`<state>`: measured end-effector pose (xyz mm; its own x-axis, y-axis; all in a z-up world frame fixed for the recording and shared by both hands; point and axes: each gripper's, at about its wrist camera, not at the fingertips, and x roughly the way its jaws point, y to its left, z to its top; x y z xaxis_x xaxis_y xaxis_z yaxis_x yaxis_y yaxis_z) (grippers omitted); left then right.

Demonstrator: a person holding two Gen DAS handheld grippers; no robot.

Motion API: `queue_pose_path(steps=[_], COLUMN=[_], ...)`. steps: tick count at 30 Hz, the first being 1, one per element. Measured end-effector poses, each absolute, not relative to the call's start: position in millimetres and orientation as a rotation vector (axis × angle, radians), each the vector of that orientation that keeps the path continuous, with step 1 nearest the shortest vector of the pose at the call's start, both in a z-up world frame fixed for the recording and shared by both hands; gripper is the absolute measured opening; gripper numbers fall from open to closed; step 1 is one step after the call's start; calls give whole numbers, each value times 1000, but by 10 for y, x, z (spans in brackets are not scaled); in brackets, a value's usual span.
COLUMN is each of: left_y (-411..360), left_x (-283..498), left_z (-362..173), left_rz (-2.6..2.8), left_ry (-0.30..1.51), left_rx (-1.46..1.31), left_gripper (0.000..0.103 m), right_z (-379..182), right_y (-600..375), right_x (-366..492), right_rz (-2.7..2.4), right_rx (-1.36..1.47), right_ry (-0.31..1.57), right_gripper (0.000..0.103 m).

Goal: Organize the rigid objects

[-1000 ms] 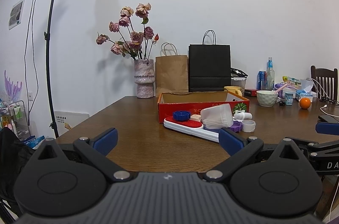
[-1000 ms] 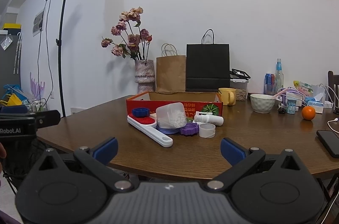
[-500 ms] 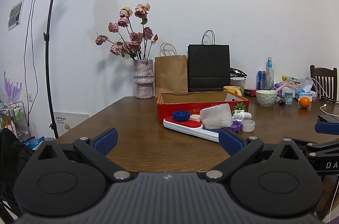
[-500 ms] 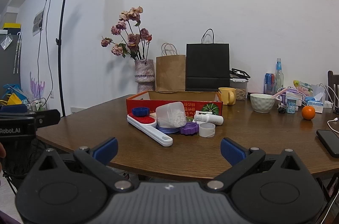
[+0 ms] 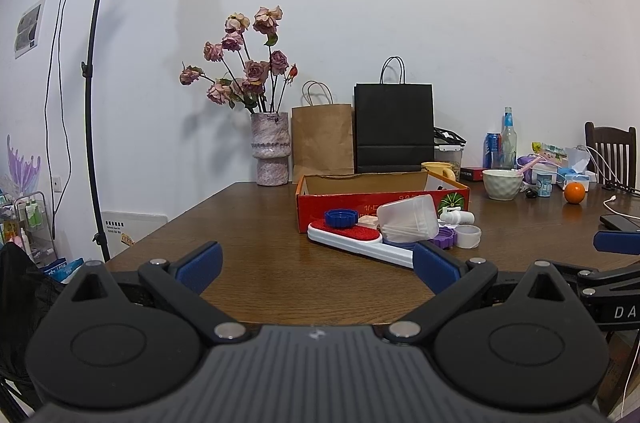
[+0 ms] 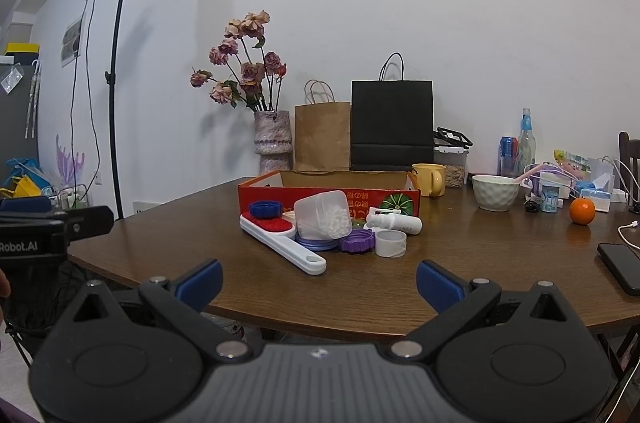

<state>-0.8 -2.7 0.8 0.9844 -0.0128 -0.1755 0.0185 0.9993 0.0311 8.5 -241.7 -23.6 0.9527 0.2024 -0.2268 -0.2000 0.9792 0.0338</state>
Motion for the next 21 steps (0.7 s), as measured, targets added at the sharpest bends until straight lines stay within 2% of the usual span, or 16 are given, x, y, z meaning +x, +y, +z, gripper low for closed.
queue_pose_path(steps=[21], left_y=[-37], left_x=[-7], left_z=[0], left_rz=[-17], left_ry=[180], left_rx=[38], left_gripper=[103], right_z=[-241], right_y=[-2416], right_x=[78], right_rz=[200], right_rx=[12], right_ry=[231], right_gripper=[103])
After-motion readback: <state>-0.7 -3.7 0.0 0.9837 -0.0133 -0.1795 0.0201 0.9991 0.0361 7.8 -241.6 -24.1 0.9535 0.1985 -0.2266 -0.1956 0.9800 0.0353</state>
